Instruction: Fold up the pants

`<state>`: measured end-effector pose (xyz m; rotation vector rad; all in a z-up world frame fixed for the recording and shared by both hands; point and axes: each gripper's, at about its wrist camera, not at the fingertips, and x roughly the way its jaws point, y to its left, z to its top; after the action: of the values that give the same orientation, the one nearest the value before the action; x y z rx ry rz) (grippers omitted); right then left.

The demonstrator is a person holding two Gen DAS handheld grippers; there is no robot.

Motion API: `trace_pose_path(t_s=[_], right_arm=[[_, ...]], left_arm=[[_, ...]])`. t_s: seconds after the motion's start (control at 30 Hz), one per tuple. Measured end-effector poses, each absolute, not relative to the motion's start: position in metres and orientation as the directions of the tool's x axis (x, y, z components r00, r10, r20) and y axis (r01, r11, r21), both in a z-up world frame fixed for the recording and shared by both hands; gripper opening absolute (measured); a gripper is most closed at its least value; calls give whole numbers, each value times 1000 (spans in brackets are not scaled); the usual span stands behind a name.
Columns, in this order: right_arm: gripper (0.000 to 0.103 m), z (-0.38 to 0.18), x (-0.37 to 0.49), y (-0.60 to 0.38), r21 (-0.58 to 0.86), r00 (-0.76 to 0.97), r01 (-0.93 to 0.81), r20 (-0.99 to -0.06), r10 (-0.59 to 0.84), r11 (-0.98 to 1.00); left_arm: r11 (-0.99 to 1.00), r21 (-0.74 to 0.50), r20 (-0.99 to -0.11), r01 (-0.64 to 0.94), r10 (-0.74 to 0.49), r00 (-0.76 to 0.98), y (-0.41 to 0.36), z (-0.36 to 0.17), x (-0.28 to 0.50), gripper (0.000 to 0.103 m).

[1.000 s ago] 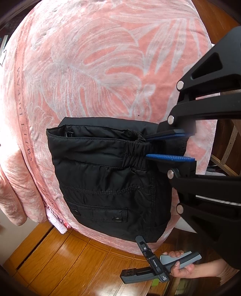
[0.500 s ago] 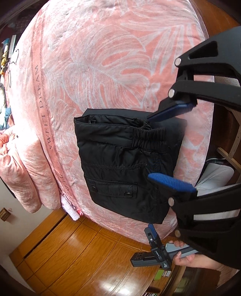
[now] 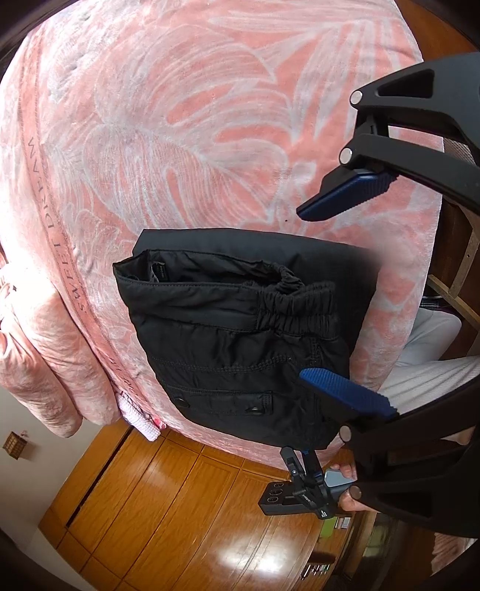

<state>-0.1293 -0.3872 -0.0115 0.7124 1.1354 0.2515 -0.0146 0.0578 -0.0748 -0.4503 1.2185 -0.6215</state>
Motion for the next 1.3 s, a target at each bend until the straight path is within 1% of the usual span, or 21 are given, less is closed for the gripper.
trace_pose_path(t_s=[0.07, 0.13, 0.3, 0.4, 0.43, 0.47, 0.63, 0.7, 0.77, 0.8, 0.83, 0.87, 0.9, 0.93, 0.97, 1.0, 1.03, 1.1, 1.23, 1.3], right_arm=[[82, -21, -128, -390, 660, 409, 165, -722, 558, 733], [83, -28, -128, -392, 685, 404, 170, -704, 584, 708], [84, -48, -127, -397, 758, 403, 171, -637, 657, 630], [85, -59, -125, -394, 783, 385, 163, -611, 692, 600], [86, -61, -124, -393, 788, 382, 155, -605, 699, 596], [88, -63, -122, -391, 793, 382, 149, -597, 705, 591], [87, -68, -109, -382, 820, 388, 130, -560, 732, 558], [86, -72, -102, -377, 834, 390, 134, -540, 746, 535], [73, -76, -94, -372, 832, 390, 141, -545, 742, 537], [70, -76, -93, -370, 834, 394, 139, -541, 743, 534], [60, -74, -93, -370, 840, 404, 134, -531, 745, 526], [52, -70, -95, -371, 846, 420, 121, -518, 745, 519], [49, -67, -98, -373, 856, 434, 121, -501, 749, 503], [46, -62, -99, -373, 862, 445, 123, -490, 749, 491], [43, -56, -100, -371, 858, 453, 118, -494, 742, 499], [43, -48, -100, -368, 845, 458, 104, -508, 729, 524], [41, -38, -99, -365, 831, 461, 85, -522, 718, 549], [40, -19, -95, -359, 810, 471, 47, -534, 702, 584], [40, 17, -74, -360, 762, 504, -21, -551, 665, 648], [40, 32, -57, -365, 738, 521, -45, -558, 646, 674]], left_arm=[[740, -641, -713, 204, -672, 200, 53, -78, -11, 99], [746, -629, -721, 220, -665, 193, 47, -80, -8, 99], [733, -634, -725, 248, -674, 138, 37, -84, 1, 99], [733, -606, -747, 310, -658, 98, 28, -81, 4, 99], [730, -602, -751, 323, -655, 80, 26, -82, 6, 99], [721, -610, -747, 328, -662, 65, 25, -85, 9, 99], [661, -687, -690, 302, -724, 16, 18, -107, 22, 100], [655, -697, -680, 293, -733, 23, 15, -112, 24, 100], [648, -707, -671, 283, -741, 21, 15, -112, 25, 99], [638, -720, -656, 274, -754, 31, 18, -110, 25, 97], [629, -731, -642, 265, -765, 46, 21, -109, 24, 95], [632, -730, -640, 261, -766, 63, 21, -107, 21, 87], [636, -725, -642, 262, -763, 77, 23, -104, 20, 79], [639, -723, -641, 264, -762, 89, 23, -102, 19, 76], [640, -721, -640, 264, -762, 100, 23, -99, 18, 70], [644, -718, -641, 263, -760, 110, 22, -96, 18, 64], [647, -716, -641, 262, -758, 121, 22, -92, 19, 61], [639, -725, -624, 257, -768, 147, 22, -84, 21, 54], [590, -760, -555, 271, -807, 202, 15, -59, 32, 51], [579, -754, -535, 309, -815, 223, 5, -45, 43, 51]])
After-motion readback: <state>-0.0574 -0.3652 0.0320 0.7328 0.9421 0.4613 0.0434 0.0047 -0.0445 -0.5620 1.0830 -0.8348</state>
